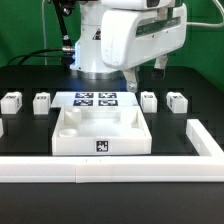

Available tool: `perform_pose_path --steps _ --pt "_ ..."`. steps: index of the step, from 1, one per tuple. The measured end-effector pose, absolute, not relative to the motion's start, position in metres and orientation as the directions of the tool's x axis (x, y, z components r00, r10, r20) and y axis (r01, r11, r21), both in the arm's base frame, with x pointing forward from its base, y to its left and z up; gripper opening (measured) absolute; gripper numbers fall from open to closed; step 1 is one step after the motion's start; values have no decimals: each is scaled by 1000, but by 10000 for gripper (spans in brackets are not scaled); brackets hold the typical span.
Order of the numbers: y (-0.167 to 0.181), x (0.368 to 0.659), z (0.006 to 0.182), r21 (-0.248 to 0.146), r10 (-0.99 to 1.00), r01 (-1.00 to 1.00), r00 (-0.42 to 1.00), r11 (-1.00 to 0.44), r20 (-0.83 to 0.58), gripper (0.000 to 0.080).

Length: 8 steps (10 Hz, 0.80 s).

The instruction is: Assemble square table

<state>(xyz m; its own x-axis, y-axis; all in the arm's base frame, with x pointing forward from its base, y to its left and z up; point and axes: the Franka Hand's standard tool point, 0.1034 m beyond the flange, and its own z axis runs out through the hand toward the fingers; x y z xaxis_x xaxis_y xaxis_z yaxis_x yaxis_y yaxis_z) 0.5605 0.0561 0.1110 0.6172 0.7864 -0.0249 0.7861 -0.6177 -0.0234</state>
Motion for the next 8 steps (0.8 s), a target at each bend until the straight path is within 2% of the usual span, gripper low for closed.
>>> perform_pose_path --steps 8 --pt "56 560 110 -25 786 786 617 -618 -26 650"
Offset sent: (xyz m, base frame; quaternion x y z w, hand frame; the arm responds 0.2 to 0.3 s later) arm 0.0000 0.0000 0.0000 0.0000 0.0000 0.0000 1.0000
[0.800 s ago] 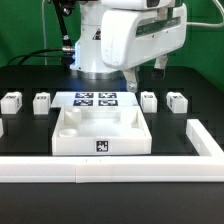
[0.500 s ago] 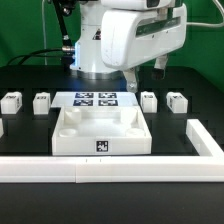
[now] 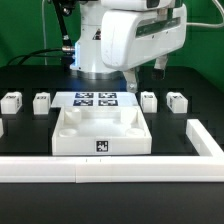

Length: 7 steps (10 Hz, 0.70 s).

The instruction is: Assemble square table

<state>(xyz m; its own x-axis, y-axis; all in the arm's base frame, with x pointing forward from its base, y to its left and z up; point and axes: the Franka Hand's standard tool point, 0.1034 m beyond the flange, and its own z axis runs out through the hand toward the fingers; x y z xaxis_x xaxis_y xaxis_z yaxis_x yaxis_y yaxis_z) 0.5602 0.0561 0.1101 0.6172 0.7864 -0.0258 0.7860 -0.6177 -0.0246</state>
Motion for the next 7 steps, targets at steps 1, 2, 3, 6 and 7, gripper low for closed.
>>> perform_pose_path --steps 1,2,3,6,7 --pt "56 560 110 -25 786 786 617 -618 -26 650" --pt "56 560 110 -25 787 786 617 -618 -26 650" --pt "56 560 110 -26 797 797 603 -604 -26 650" --pt "20 503 83 -42 920 919 391 -392 -26 650" --pt "4 477 64 -33 956 956 292 -292 -9 650"
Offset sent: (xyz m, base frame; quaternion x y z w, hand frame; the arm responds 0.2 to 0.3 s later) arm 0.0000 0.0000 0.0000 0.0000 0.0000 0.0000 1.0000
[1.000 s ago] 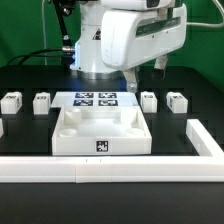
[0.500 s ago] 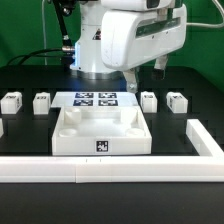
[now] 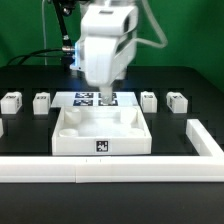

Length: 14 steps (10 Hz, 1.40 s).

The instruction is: Assemble square table

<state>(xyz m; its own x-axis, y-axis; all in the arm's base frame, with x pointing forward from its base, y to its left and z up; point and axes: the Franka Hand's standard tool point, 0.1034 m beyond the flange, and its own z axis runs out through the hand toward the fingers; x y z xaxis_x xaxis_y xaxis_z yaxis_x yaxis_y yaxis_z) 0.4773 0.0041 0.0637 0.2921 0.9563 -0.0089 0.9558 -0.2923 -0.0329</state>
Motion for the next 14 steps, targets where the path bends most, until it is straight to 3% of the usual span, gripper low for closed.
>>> perform_pose_path --steps 2,4,5,7,8,9,10,11,14 --pt "-22 444 21 -42 994 994 105 -104 18 650" --pt "-33 447 7 -38 999 999 16 -15 35 650" --pt "-33 448 8 -38 999 999 40 -39 34 650" --pt "-33 446 7 -41 999 998 42 -41 33 383" --pt "-34 446 6 -42 999 998 42 -41 33 383" --pt "-34 446 6 -43 999 998 43 -41 33 225" --pt "-34 445 5 -44 999 998 43 -42 33 225" --pt "-34 447 6 -39 999 998 43 -42 33 65" --pt "-34 447 6 -36 998 998 44 -43 33 59"
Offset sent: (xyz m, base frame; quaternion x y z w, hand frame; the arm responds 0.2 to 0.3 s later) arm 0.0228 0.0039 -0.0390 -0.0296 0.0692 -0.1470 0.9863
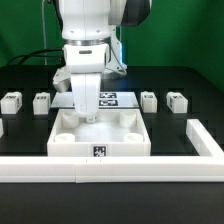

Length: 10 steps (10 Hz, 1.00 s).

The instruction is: Assemble square table

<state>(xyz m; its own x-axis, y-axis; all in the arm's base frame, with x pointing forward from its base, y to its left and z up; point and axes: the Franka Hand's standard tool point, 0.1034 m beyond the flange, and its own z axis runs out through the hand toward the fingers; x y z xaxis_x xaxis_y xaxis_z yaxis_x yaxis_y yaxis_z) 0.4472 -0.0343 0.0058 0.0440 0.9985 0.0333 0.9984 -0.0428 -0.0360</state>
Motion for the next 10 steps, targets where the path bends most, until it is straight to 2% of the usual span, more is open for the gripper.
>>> perform_pose_path --steps 4,7,8,10 --pt "-33 448 6 -36 998 998 47 -46 34 60" --pt "18 483 6 -8 993 996 91 -91 75 60" --pt "37 492 6 -16 992 996 91 -90 90 60" --pt "51 493 5 -27 992 996 88 -86 95 60"
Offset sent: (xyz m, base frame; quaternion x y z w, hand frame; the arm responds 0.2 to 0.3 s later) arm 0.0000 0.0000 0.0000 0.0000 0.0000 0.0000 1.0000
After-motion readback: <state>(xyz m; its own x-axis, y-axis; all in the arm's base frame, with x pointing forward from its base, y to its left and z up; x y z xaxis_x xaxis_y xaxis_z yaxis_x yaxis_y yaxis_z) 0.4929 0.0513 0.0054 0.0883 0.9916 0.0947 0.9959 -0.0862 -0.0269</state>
